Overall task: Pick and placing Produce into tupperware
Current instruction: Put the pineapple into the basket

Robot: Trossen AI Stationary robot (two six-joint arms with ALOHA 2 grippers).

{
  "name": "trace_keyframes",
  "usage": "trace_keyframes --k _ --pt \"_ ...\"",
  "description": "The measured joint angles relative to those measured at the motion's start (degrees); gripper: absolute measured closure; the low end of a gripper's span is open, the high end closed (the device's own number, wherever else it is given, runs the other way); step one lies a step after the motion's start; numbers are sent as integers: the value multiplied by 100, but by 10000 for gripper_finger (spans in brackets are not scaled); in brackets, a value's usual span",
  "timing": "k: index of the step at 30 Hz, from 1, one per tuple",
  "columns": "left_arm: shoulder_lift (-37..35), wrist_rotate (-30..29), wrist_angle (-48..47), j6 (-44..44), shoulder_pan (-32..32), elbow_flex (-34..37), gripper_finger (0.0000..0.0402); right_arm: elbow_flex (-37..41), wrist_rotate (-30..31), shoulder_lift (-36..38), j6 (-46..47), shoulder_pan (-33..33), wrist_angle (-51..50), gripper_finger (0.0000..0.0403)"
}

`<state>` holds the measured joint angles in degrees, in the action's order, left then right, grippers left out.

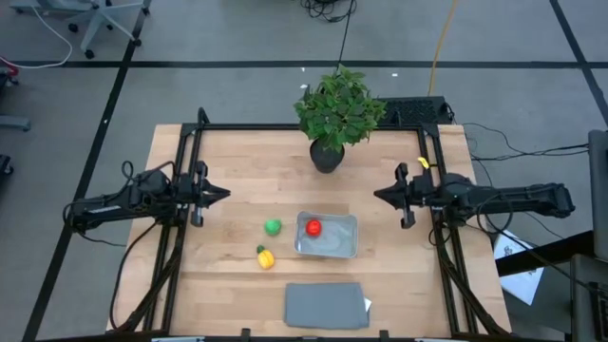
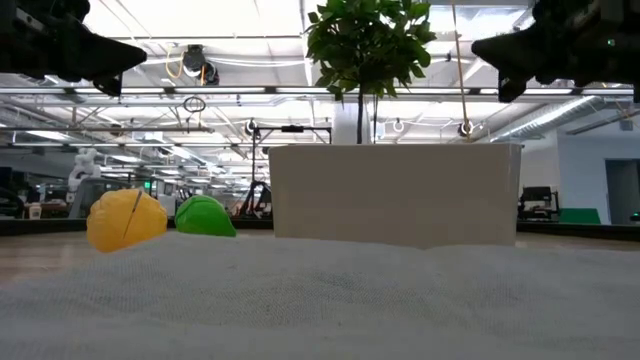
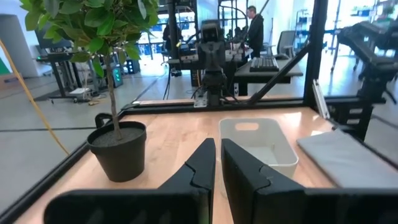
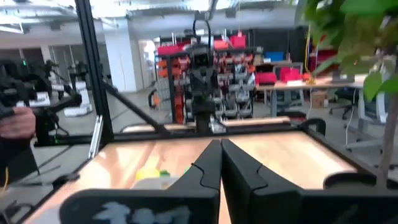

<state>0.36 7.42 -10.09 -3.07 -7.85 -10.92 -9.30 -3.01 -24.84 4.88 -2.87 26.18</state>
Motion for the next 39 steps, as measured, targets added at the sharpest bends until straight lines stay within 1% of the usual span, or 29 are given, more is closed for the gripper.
trace_keyframes --k 5,7,12,15,17,20,26,28,31,39 --pt "2 11 364 180 -1 2 369 0 0 -4 -233 -2 -461 403" --pt "2 11 504 258 1 2 369 2 0 -4 -277 -2 -467 403" --pt "2 7 720 801 0 2 369 2 0 -2 -287 -2 -454 403" --pt "2 -1 966 830 -1 2 369 2 0 -8 -366 -2 -483 403" --pt "19 -114 1112 835 1 2 369 2 0 -16 -408 -2 -526 403" --pt "168 -203 1340 820 -1 2 369 2 0 -17 -408 -2 -549 403" --pt "851 -240 1924 815 1 0 369 2 0 -17 -408 -2 -549 403" --pt "1149 -243 1940 814 0 -128 369 2 0 -17 -408 -2 -549 403" --pt "1630 -245 1944 811 0 -460 369 2 0 -17 -408 -2 -549 403" --pt "2776 -234 1930 778 0 -1629 369 2 0 -17 -408 -2 -549 403"
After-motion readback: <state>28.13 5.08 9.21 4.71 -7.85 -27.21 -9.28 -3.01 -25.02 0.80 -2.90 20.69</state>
